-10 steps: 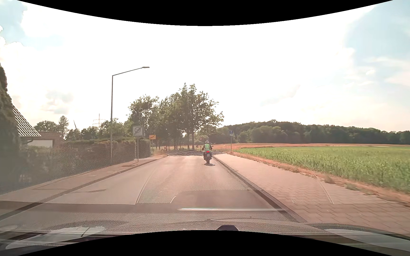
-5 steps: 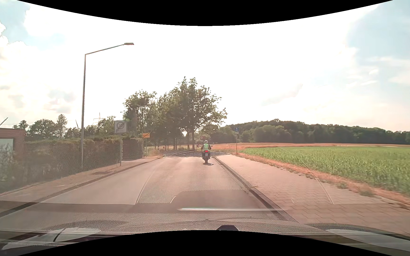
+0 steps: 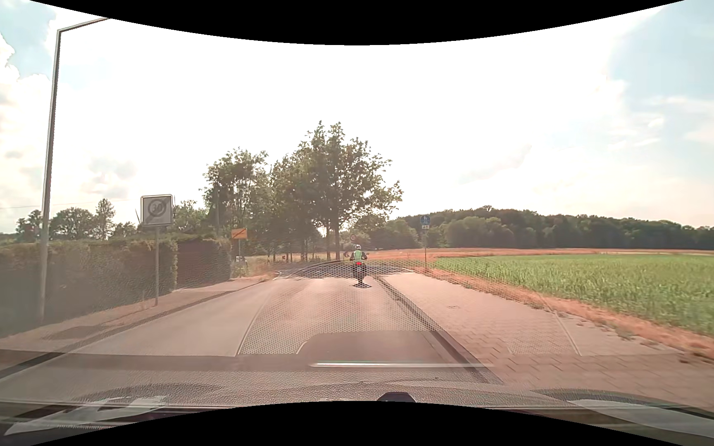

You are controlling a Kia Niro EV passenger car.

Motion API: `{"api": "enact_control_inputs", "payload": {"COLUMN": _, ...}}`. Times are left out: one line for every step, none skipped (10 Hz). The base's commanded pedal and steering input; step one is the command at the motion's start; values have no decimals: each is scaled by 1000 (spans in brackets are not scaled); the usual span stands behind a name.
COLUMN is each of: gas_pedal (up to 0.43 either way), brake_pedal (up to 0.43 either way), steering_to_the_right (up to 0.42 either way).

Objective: Follow the waypoints while adhering to traffic rules and regulations

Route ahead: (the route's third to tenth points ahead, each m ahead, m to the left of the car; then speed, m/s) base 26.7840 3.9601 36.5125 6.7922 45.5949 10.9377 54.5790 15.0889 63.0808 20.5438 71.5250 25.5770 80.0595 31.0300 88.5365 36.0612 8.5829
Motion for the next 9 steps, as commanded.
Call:
{"api": "enact_control_inputs", "payload": {"gas_pedal": 189, "brake_pedal": 0, "steering_to_the_right": -18}}
{"api": "enact_control_inputs", "payload": {"gas_pedal": 197, "brake_pedal": 0, "steering_to_the_right": -24}}
{"api": "enact_control_inputs", "payload": {"gas_pedal": 197, "brake_pedal": 0, "steering_to_the_right": -24}}
{"api": "enact_control_inputs", "payload": {"gas_pedal": 197, "brake_pedal": 0, "steering_to_the_right": -21}}
{"api": "enact_control_inputs", "payload": {"gas_pedal": 197, "brake_pedal": 0, "steering_to_the_right": -19}}
{"api": "enact_control_inputs", "payload": {"gas_pedal": 197, "brake_pedal": 0, "steering_to_the_right": -19}}
{"api": "enact_control_inputs", "payload": {"gas_pedal": 197, "brake_pedal": 0, "steering_to_the_right": -22}}
{"api": "enact_control_inputs", "payload": {"gas_pedal": 197, "brake_pedal": 0, "steering_to_the_right": -24}}
{"api": "enact_control_inputs", "payload": {"gas_pedal": 197, "brake_pedal": 0, "steering_to_the_right": -25}}
